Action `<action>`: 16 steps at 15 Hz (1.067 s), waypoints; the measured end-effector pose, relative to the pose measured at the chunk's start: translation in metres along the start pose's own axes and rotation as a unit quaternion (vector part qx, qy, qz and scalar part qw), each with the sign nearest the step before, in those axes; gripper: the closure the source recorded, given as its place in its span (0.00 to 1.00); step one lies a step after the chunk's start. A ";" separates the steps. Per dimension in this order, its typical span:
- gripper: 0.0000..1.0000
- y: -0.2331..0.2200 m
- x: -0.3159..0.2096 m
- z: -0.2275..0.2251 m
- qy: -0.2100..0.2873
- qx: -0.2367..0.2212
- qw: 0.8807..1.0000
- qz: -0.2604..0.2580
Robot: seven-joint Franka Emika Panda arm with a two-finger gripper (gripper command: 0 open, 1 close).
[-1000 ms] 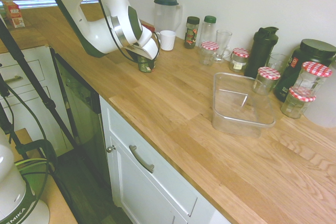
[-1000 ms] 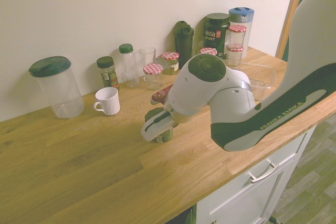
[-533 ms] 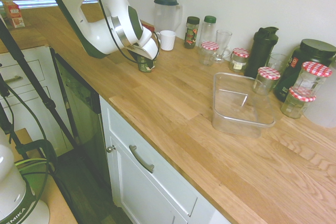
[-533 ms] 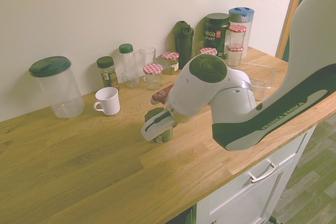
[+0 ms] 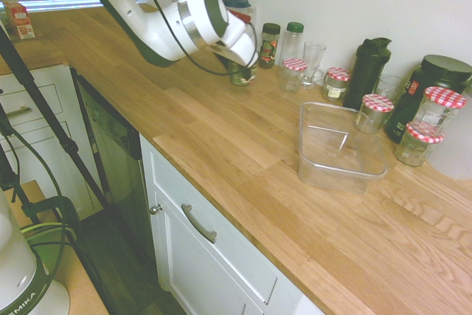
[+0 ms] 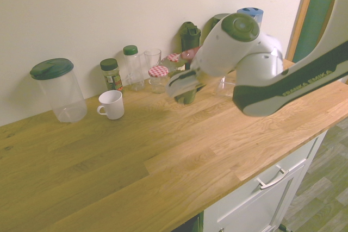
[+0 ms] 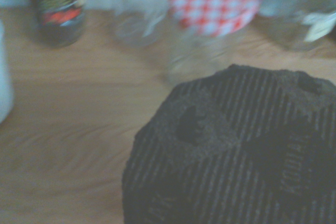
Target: Put the cereal into the container
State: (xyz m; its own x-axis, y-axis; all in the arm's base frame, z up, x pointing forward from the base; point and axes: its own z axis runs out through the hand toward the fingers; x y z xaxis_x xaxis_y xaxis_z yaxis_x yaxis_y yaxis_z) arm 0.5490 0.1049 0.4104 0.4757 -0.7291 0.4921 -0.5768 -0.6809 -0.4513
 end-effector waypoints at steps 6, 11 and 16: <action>1.00 0.071 0.148 0.033 0.074 -0.049 0.995 0.049; 1.00 0.126 0.192 0.071 0.081 -0.088 0.989 0.085; 1.00 0.152 0.183 0.086 0.068 -0.099 0.988 0.094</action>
State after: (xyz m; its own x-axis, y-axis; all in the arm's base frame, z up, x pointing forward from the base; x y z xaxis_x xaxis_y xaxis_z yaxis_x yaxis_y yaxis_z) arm 0.6057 -0.1384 0.3679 0.2619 -0.8166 0.5143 -0.7721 -0.4970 -0.3960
